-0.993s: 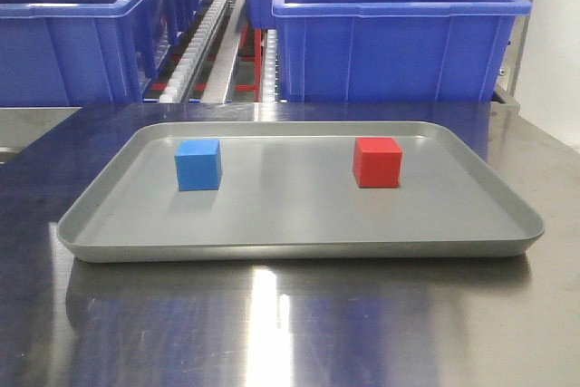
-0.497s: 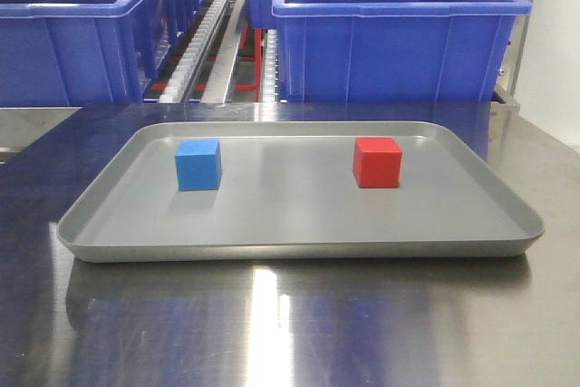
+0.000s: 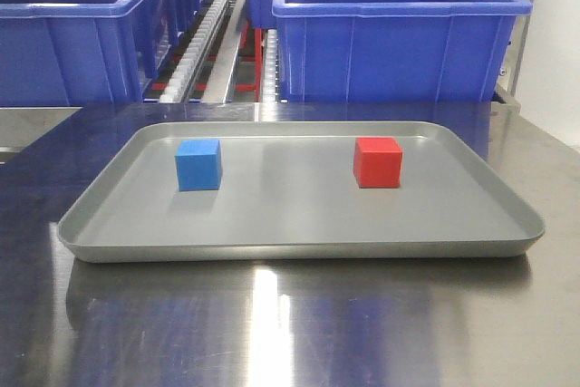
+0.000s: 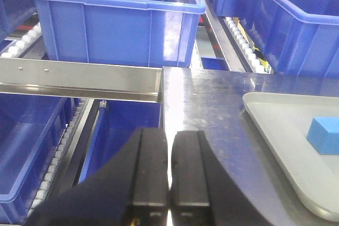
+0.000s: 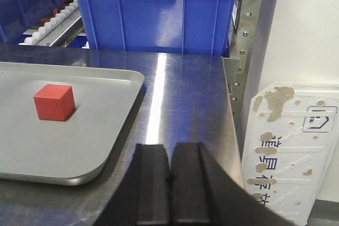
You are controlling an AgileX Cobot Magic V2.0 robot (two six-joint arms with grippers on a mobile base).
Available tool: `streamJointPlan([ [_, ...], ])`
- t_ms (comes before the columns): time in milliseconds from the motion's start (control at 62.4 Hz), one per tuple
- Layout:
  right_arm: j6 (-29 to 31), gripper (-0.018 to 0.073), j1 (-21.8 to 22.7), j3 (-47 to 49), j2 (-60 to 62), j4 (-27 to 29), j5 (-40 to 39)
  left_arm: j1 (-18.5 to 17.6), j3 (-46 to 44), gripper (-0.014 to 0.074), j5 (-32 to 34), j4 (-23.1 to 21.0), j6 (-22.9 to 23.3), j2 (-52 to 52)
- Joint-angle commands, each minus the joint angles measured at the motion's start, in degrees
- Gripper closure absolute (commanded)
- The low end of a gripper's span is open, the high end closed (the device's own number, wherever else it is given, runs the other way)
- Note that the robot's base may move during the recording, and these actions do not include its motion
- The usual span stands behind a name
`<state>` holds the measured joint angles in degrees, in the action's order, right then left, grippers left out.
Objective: Sort and place red and blue blocks on shelf
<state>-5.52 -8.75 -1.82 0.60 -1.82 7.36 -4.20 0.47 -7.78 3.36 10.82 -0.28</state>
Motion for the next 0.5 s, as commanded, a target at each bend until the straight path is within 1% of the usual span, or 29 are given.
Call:
streamJointPlan([
  [0, 0.1, 0.051, 0.1, 0.0, 1.0, -0.7, -6.3, -0.1, 1.7, 0.0472, 5.3, 0.1, 0.0, -1.1],
  [256, 0.1, 0.051, 0.1, 0.0, 1.0, -0.7, -7.0, -0.1, 1.7, 0.0472, 5.3, 0.1, 0.0, -1.1],
  [352, 0.1, 0.051, 0.1, 0.0, 0.5, -0.3, -8.8, -0.1, 1.7, 0.0472, 5.3, 0.1, 0.0, -1.1],
  [481, 0.1, 0.051, 0.1, 1.7, -5.3, 2.1, -9.7, -0.1, 1.7, 0.0472, 5.3, 0.1, 0.0, -1.1],
])
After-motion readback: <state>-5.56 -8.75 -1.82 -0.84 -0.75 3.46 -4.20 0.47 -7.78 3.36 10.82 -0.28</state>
